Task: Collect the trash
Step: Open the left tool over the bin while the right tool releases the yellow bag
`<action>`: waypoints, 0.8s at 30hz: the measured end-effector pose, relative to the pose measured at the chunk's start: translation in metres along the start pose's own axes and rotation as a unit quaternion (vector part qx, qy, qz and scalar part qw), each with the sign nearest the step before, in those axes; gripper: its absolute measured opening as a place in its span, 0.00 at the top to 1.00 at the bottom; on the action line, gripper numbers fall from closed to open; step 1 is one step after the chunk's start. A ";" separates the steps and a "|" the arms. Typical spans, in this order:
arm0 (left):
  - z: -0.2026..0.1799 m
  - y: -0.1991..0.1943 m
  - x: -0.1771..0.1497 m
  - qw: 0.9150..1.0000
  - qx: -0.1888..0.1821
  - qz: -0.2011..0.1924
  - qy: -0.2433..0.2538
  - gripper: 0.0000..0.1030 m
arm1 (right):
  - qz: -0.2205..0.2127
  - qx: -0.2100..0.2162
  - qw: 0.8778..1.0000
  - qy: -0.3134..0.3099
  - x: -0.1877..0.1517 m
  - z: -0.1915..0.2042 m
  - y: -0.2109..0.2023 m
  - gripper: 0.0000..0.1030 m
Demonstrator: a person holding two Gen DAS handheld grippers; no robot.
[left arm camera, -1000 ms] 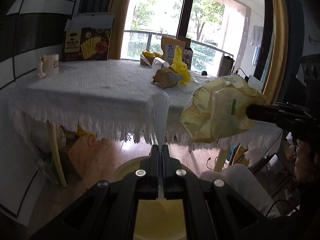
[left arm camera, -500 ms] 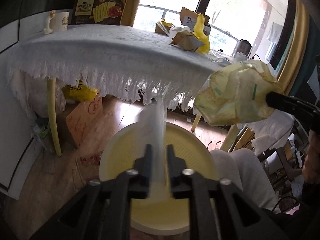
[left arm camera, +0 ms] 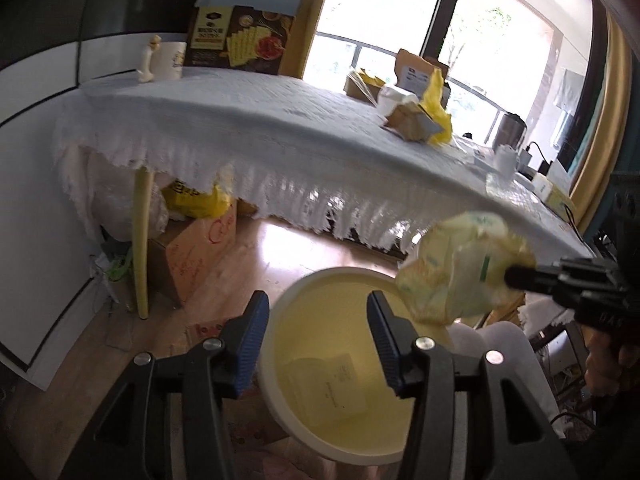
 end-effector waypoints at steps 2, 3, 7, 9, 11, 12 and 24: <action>0.004 -0.003 0.002 1.000 0.006 -0.004 -0.001 0.50 | 0.010 0.003 1.000 0.000 -0.001 0.001 0.008 0.97; 0.006 -0.005 0.003 1.000 0.008 -0.007 -0.003 0.50 | 0.013 0.004 1.000 0.001 -0.001 0.001 0.010 0.95; 0.010 -0.010 0.005 1.000 0.011 -0.013 -0.004 0.50 | 0.033 0.009 0.999 0.006 -0.003 0.000 0.023 0.76; 0.009 -0.011 0.006 1.000 0.011 -0.014 -0.003 0.50 | 0.033 0.010 0.999 0.006 -0.003 0.000 0.024 0.76; 0.008 -0.011 0.007 1.000 0.011 -0.014 -0.002 0.50 | 0.031 0.010 0.999 0.006 -0.004 0.001 0.024 0.76; 0.007 -0.011 0.007 1.000 0.010 -0.015 -0.001 0.50 | 0.030 0.009 0.999 0.006 -0.004 0.001 0.023 0.76; -0.012 -0.008 0.014 1.000 0.006 -0.012 0.013 0.50 | 0.002 0.001 1.000 0.020 -0.004 -0.015 0.000 0.76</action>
Point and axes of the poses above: each gripper's, at about its wrist camera, not at the fingertips, and y roughly the way its jaws point, z to its left, x to its top, the point moved 2 cm from there along y, roughly the way its jaws point, and after that the axes turned 1 degree about x, right-handed, at the moved point
